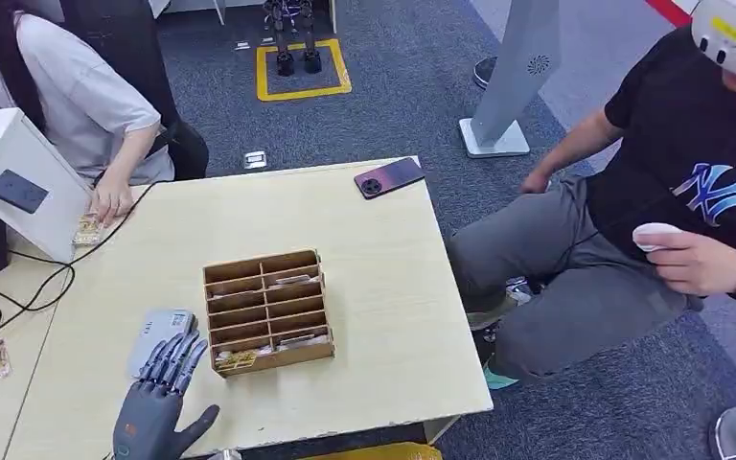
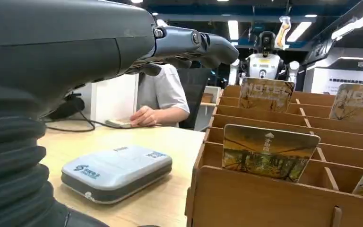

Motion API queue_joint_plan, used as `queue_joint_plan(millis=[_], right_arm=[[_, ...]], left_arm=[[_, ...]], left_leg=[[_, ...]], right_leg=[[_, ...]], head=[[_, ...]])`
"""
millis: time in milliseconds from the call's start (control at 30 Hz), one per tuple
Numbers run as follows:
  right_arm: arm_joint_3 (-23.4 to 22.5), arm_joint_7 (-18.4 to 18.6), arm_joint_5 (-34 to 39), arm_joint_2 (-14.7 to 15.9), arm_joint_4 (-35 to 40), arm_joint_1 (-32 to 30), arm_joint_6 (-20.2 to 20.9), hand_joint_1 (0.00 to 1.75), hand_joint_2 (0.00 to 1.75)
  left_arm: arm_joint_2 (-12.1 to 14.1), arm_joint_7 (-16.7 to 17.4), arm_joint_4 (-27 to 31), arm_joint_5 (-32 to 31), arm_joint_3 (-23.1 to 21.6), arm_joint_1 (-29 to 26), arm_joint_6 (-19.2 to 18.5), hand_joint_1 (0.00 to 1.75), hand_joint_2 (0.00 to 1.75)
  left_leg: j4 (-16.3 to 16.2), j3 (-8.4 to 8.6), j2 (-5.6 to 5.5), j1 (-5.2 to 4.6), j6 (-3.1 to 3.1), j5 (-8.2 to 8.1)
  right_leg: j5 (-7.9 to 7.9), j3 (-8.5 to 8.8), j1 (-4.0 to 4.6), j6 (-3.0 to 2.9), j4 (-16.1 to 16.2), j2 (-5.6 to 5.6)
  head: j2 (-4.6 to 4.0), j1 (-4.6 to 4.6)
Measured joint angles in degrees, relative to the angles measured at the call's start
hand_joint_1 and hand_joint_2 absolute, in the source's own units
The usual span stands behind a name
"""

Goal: Pass the card to the sensor for recognition and then transmit it.

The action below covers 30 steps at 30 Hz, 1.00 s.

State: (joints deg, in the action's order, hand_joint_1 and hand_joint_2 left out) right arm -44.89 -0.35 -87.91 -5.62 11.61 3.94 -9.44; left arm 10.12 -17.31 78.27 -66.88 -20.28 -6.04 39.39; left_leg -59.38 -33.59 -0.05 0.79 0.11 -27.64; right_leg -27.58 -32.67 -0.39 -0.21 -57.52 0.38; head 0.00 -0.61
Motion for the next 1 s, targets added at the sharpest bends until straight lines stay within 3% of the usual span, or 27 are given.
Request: queue_joint_plan(millis=[267,1000], right_arm=[[0.00,0.00,-0.07,0.00,0.00,0.01,0.00,0.00,0.00],[0.00,-0.20,-0.81,0.00,0.00,0.04,-0.02,0.00,0.00]], left_arm=[[-1.86,-0.26,-1.57,0.28,0.00,1.40,-0.11,0.00,1.75],[-3.52,-1.14,-3.43,-1.47,-1.97,2.47,-0.02,0.00,1.75]], left_leg=[[0.00,0.00,0.00,0.00,0.00,0.00],[-0.01,0.01,0.01,0.00,0.00,0.00]], right_leg=[[0.00,0.00,0.00,0.00,0.00,0.00],[0.00,0.01,0.00,0.00,0.00,0.01]], head=[[0.00,0.00],[0.00,0.00]])
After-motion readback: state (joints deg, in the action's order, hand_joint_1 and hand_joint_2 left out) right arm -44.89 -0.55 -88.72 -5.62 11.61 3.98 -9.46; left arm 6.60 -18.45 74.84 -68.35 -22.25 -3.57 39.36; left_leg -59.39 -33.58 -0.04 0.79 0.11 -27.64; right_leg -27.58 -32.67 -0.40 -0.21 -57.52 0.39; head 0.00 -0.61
